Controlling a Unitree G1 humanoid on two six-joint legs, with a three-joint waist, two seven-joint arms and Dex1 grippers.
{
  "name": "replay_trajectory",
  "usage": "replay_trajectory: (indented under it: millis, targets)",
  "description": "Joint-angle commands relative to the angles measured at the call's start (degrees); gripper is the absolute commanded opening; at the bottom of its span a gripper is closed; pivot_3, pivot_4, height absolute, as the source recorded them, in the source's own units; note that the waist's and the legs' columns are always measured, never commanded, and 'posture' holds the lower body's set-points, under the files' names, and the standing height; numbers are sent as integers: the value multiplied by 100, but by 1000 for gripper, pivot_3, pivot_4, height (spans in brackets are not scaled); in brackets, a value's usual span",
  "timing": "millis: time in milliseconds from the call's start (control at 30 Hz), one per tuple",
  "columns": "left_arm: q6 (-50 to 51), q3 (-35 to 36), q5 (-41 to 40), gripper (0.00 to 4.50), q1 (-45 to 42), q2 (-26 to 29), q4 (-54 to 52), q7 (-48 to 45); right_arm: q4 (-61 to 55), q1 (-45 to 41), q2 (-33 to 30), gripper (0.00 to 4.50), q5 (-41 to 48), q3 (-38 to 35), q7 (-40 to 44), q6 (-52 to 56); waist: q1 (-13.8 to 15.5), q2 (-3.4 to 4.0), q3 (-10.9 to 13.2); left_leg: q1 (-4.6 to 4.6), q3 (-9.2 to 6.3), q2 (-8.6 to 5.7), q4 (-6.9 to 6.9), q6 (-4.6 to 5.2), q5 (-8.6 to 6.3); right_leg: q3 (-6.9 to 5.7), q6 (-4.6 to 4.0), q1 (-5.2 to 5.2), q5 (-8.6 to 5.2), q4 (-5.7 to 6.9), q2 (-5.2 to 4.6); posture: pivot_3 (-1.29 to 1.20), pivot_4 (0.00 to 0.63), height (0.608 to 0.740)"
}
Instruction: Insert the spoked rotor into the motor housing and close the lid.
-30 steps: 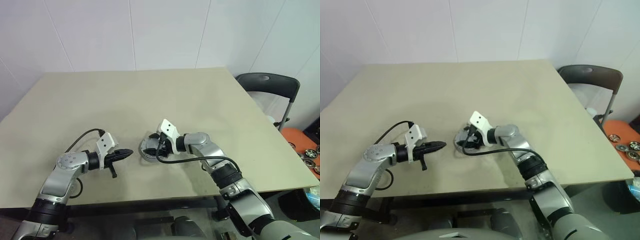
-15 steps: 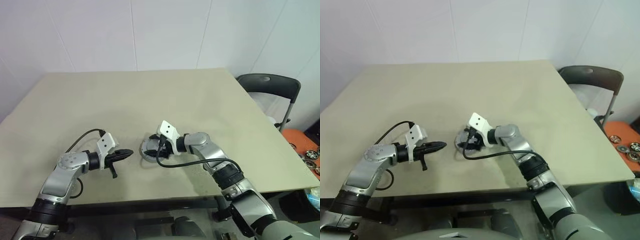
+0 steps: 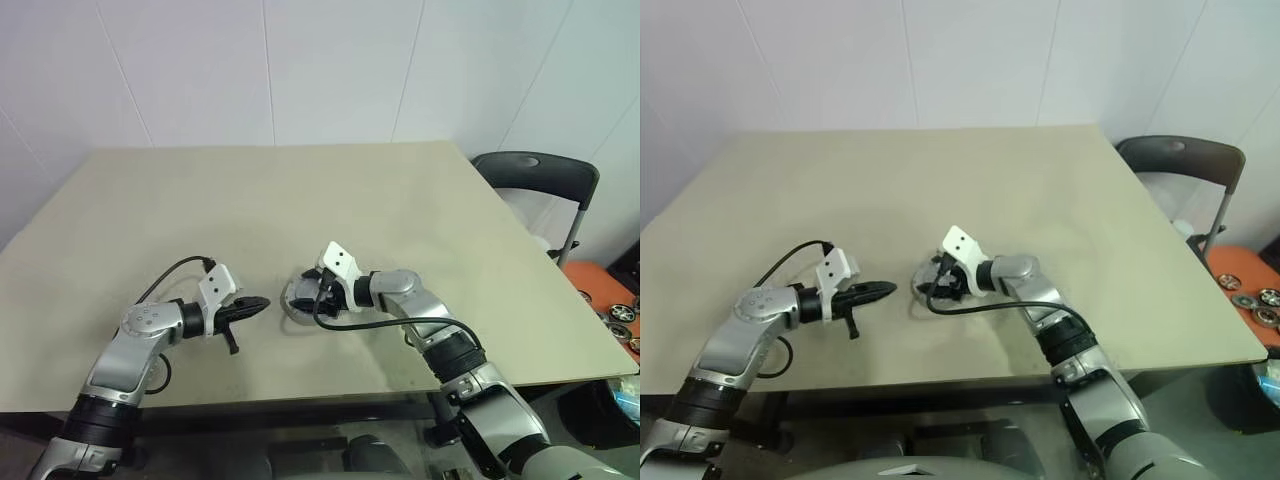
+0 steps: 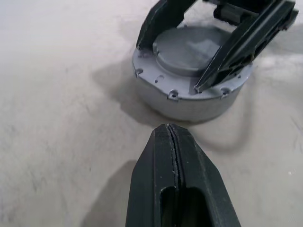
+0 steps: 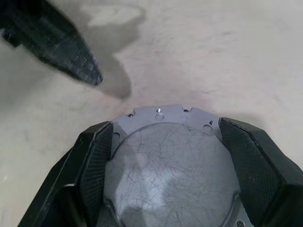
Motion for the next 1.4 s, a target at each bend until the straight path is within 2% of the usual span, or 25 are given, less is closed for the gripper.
replay_trajectory:
  millis: [33, 267, 467, 633, 800, 1000, 1233, 1400]
  targets:
    - [-66, 22, 10, 0, -188, 0, -81, 10, 549, 330, -159, 3230, -219, 119, -43, 176, -11, -1, -2, 0, 0, 0, 0, 0, 0, 0, 0, 1, 0, -4, 0, 0, 0, 740]
    - [-137, -3, 34, 0, -215, 21, 27, -44, 650, 287, -431, 3230, -326, 90, 35, 90, 4, 2, -9, -6, 0, -1, -7, 0, 0, 0, 1, 15, 0, -39, -7, 0, 0, 740]
    - [-169, -4, 48, 0, -235, 13, 54, -61, 767, 271, -570, 3230, -717, 396, -212, 173, 20, 8, -16, -6, 0, -4, -6, -1, -1, 0, 1, 20, 0, -45, -12, 0, 0, 740]
    - [-184, -23, 62, 0, -258, -6, 56, -70, 977, 138, -517, 3230, -634, 423, -429, 661, 12, 30, -46, 2, 0, -4, -3, -5, -3, 1, -5, 27, 3, -48, -13, 0, 0, 740]
    - [-202, -89, 95, 0, -296, -63, 67, -61, 660, 160, -309, 3230, -41, 43, -313, 963, 24, 38, -54, 0, 2, -13, 1, -21, -13, 1, -11, 38, 5, -63, -26, 0, 0, 740]
    - [-241, -150, 142, 0, -344, -133, 116, -39, 903, 82, -300, 3230, -286, 17, -740, 695, -2, 27, -62, 1, 16, -19, -1, -20, -12, -6, -11, 40, 5, -73, -48, 0, 0, 740]
    - [-325, -159, 137, 0, -445, -211, 191, 15, 1007, 212, -576, 3230, -687, 554, -657, 620, -4, 36, -62, 4, 22, -22, 1, -22, -13, -18, -12, 39, 5, -83, -69, 0, 0, 740]
    - [-396, -170, 103, 0, -752, -506, 444, 66, 913, 329, -712, 3230, -685, 776, -543, 599, 2, 78, -103, 6, 21, -22, 1, -23, -14, -29, -18, 85, 8, -166, -82, 0, 0, 740]
